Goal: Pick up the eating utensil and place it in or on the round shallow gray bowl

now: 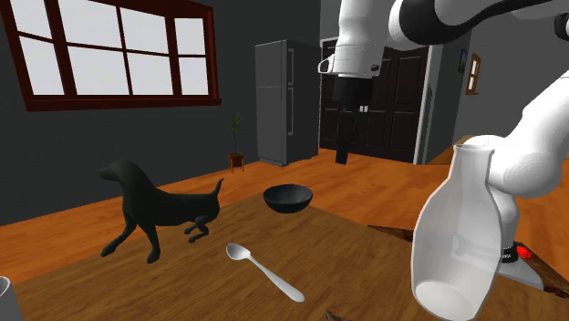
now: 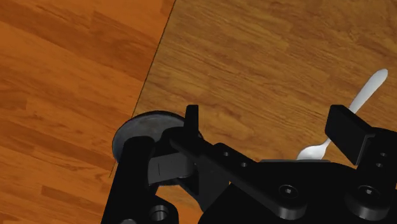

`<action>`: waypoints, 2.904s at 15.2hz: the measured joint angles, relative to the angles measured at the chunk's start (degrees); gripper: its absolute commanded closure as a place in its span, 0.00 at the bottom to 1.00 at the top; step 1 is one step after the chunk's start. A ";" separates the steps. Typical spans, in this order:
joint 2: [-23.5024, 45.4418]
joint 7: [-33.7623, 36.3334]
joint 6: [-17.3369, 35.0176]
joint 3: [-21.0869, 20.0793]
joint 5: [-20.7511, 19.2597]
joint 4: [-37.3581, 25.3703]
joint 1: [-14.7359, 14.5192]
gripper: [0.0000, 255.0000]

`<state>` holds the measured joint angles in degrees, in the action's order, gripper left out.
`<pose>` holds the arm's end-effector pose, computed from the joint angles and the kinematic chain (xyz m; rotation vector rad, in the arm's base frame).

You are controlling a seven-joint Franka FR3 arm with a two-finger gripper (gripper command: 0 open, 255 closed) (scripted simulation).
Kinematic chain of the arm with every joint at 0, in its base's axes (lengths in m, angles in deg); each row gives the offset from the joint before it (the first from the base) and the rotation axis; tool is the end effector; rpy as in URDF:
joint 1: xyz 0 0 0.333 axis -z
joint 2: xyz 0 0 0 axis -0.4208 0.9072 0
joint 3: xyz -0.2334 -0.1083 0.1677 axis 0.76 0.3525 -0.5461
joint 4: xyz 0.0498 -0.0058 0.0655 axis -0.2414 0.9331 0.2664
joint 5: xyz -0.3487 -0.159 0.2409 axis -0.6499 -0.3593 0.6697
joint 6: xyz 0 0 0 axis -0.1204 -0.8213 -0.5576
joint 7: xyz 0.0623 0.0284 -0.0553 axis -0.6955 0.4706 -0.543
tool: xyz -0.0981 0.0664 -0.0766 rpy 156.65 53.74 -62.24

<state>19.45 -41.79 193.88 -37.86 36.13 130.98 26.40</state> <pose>0.4130 0.1461 0.4581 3.0971 -0.1084 0.1316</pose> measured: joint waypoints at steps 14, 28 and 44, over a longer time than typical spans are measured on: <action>32.81 42.81 10.97 -24.81 -15.99 -15.51 8.85 0.00; 53.67 63.78 12.31 -24.08 -34.52 -24.21 4.62 0.00; 53.91 63.93 12.51 -24.01 -34.77 -24.28 4.52 1.00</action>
<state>73.36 22.14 206.39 -61.87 1.36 106.71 30.92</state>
